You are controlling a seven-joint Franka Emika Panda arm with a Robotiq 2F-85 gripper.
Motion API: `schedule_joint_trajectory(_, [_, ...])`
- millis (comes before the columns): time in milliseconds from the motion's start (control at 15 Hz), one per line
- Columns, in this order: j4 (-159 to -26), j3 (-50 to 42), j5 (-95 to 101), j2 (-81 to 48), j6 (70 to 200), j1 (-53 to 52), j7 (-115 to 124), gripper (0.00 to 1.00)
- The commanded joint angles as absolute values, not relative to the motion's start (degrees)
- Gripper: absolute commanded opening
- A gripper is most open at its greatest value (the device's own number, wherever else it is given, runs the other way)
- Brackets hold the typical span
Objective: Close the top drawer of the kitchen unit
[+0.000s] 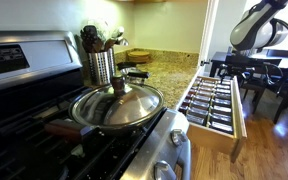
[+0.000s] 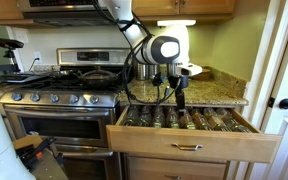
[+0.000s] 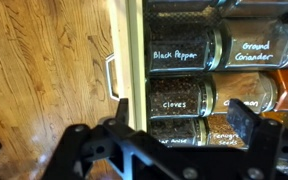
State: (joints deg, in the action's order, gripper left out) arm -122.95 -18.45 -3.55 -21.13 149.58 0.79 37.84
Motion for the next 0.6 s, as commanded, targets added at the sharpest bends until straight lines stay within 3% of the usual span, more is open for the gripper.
schedule_joint_trajectory(0, [-123.6,-19.2,-2.0,-21.8,150.0,1.4,40.8,1.0])
schedule_joint_trajectory(533, [-123.6,-19.0,-4.7,-23.3,152.7,5.5,39.2,1.0])
